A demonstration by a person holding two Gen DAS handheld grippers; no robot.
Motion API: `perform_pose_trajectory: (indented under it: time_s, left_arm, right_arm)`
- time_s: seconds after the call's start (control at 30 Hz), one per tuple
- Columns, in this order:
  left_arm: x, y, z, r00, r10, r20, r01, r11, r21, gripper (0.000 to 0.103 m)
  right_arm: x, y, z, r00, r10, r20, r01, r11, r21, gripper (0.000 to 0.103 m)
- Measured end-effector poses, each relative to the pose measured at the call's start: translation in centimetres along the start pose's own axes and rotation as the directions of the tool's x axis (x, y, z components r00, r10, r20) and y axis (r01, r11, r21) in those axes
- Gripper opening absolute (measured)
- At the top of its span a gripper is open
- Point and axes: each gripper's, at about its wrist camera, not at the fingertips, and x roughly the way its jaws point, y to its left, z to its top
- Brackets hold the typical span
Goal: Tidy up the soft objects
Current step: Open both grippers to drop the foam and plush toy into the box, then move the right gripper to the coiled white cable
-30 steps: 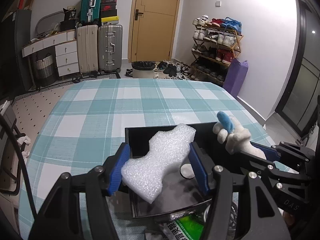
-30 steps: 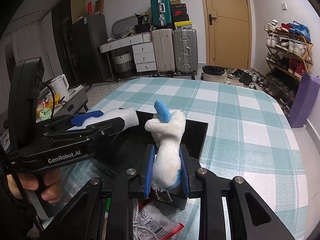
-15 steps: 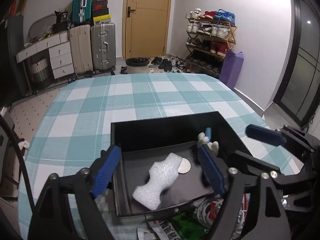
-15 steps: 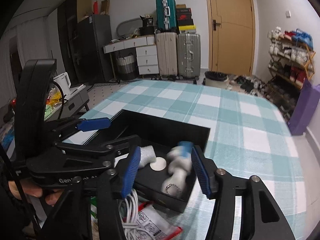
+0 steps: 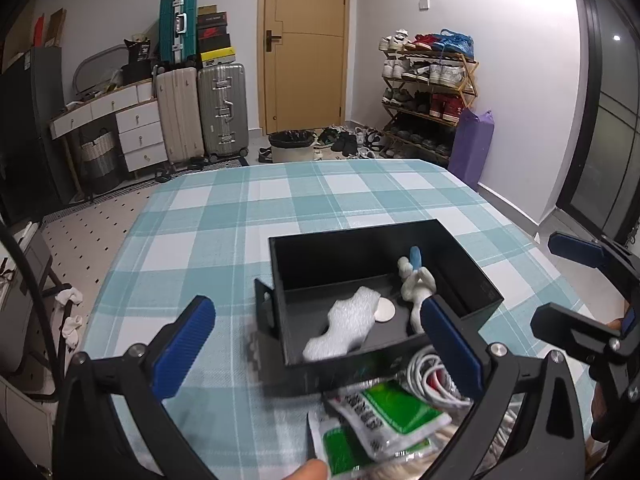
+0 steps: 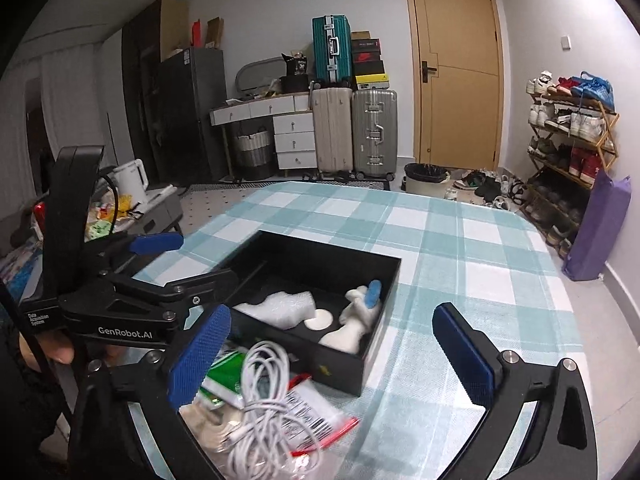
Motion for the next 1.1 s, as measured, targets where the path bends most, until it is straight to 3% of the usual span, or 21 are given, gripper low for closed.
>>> perform_pose_trajectory:
  time_s: [0.37, 1.1]
  left_arm:
    - [-4.0, 0.9, -1.2, 0.999, 0.037, 0.036, -0.036, 0.999, -0.026, 0.103]
    - [-5.2, 0.9, -4.6, 0.998, 0.058, -0.001, -0.058, 0.998, -0.031, 0.103]
  right_arm:
    - [-2.4, 1.4, -0.8, 1.000, -0.001, 0.010, 0.001, 1.000, 0.008, 0.103]
    - [-4.9, 2.6, -4.1, 0.999, -0.029, -0.028, 0.030, 0.999, 0.029, 0.103]
